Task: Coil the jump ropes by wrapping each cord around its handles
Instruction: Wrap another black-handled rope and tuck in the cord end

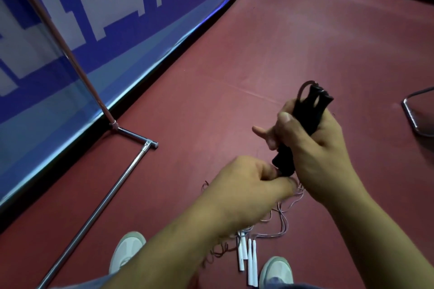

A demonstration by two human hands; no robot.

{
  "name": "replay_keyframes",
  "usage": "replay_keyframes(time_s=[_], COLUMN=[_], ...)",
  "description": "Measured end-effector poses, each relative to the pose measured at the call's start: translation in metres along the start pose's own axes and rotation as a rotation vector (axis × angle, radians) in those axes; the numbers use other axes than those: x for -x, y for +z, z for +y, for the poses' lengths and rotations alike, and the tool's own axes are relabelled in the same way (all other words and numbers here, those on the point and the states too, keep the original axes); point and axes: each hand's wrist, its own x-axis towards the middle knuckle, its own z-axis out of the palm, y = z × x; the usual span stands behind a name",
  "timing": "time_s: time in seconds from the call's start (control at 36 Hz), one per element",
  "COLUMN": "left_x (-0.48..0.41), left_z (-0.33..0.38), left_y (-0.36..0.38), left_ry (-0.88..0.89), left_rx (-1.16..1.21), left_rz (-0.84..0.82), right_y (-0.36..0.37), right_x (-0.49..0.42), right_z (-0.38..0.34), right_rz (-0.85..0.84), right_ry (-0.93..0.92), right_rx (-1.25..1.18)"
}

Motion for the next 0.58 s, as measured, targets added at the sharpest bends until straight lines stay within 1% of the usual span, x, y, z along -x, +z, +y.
replay_keyframes(time_s=[0.03,0.06,0.14,0.19,0.31,0.36,0.42,0.47,0.58], left_x=[0.001,0.002,0.005,0.004,0.004,0.005,0.003,0.001,0.000], left_z=[0.000,-0.001,-0.002,-0.005,-0.005,-0.003,-0.004,-0.006,-0.004], left_y=[-0.002,-0.003,-0.012,-0.020,-0.038,-0.042,-0.044,-0.044,-0.047], left_ry=[0.087,0.156,0.270,0.356,0.446,0.493,0.517,0.513,0.432], left_rx=[-0.150,-0.246,-0.349,-0.406,-0.350,-0.337,-0.321,-0.254,-0.166], left_rz=[0.040,0.074,0.155,0.184,0.209,0.234,0.233,0.208,0.169], right_y=[-0.002,-0.003,-0.003,-0.004,-0.008,-0.009,-0.008,-0.005,0.004], right_x=[-0.001,-0.002,-0.002,-0.002,0.000,0.002,0.002,0.001,0.001], right_z=[-0.001,-0.003,-0.004,-0.006,-0.006,-0.007,-0.008,-0.009,-0.014], right_rz=[0.018,0.022,0.006,-0.049,-0.237,-0.306,-0.313,-0.279,-0.201], right_ry=[0.020,0.059,0.117,0.157,0.269,0.315,0.343,0.363,0.407], right_rx=[-0.025,-0.058,-0.139,-0.220,-0.409,-0.480,-0.560,-0.653,-0.821])
